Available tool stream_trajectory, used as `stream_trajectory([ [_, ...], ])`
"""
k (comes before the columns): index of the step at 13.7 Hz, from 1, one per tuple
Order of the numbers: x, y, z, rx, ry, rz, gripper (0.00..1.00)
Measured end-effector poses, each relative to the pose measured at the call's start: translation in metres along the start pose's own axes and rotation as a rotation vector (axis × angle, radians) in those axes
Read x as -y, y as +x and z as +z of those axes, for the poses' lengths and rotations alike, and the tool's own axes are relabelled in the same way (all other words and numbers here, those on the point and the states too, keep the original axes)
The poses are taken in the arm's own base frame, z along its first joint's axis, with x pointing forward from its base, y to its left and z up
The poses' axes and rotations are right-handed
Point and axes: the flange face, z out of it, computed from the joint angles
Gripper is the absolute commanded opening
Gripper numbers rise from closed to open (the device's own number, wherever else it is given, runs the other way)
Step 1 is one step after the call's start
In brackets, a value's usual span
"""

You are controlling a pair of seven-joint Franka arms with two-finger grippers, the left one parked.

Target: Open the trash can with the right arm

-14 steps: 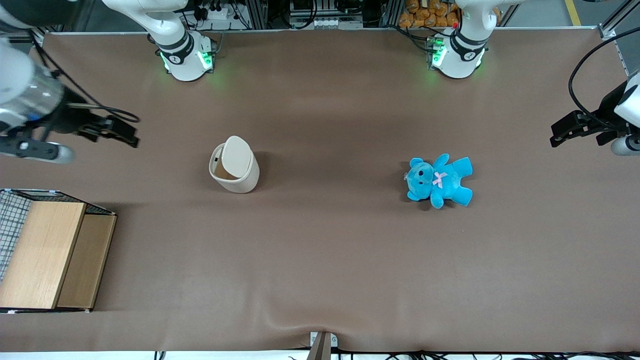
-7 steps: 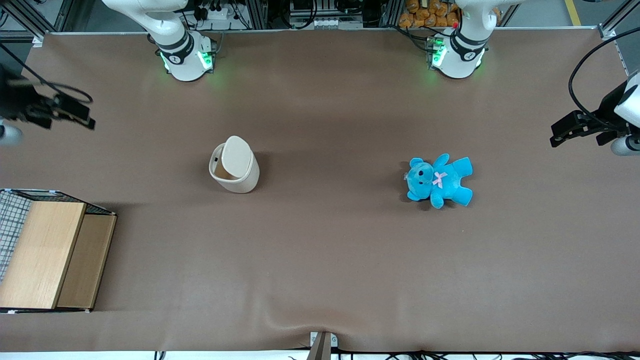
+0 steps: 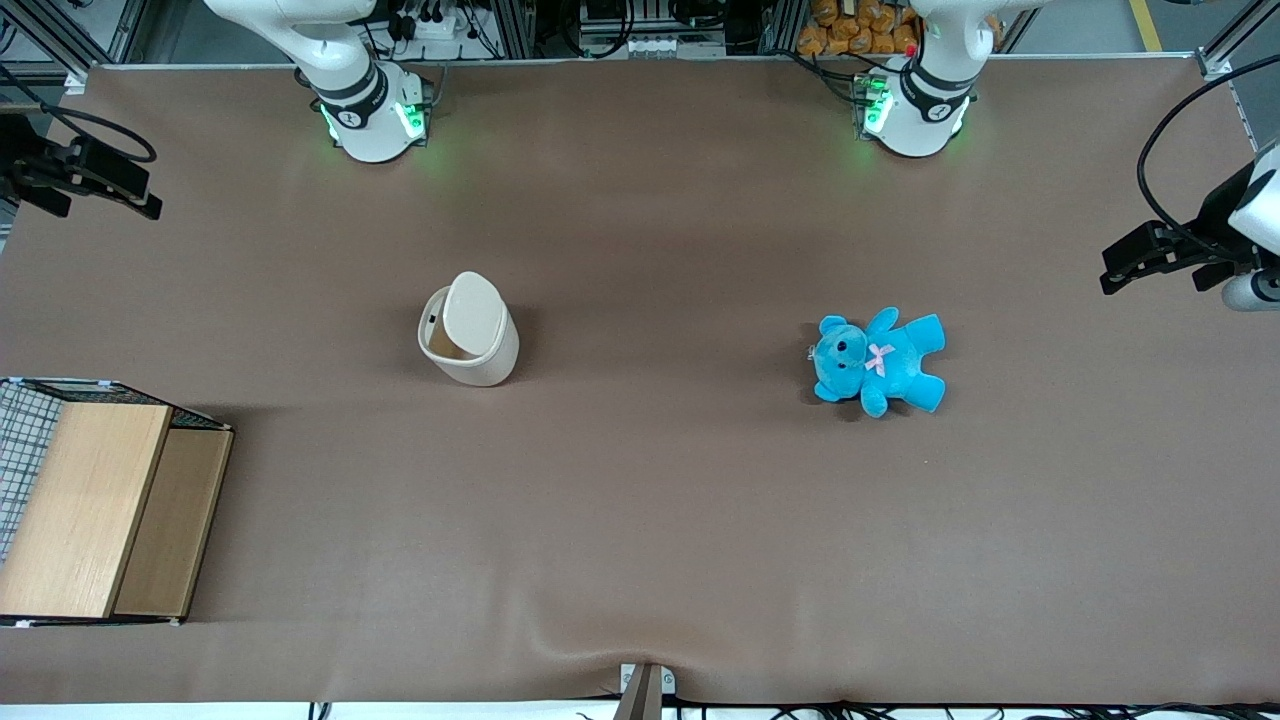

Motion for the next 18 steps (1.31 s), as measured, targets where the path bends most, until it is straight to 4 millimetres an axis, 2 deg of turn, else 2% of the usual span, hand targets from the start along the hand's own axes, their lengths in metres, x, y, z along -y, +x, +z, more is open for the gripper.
stream_trajectory([
  [5,-0.019,0.008,0.007,-0.001,0.000,-0.004,1.00],
  [12,-0.027,0.022,0.036,0.011,0.001,-0.015,1.00],
  [18,-0.029,0.023,0.036,0.006,0.000,-0.013,1.00],
])
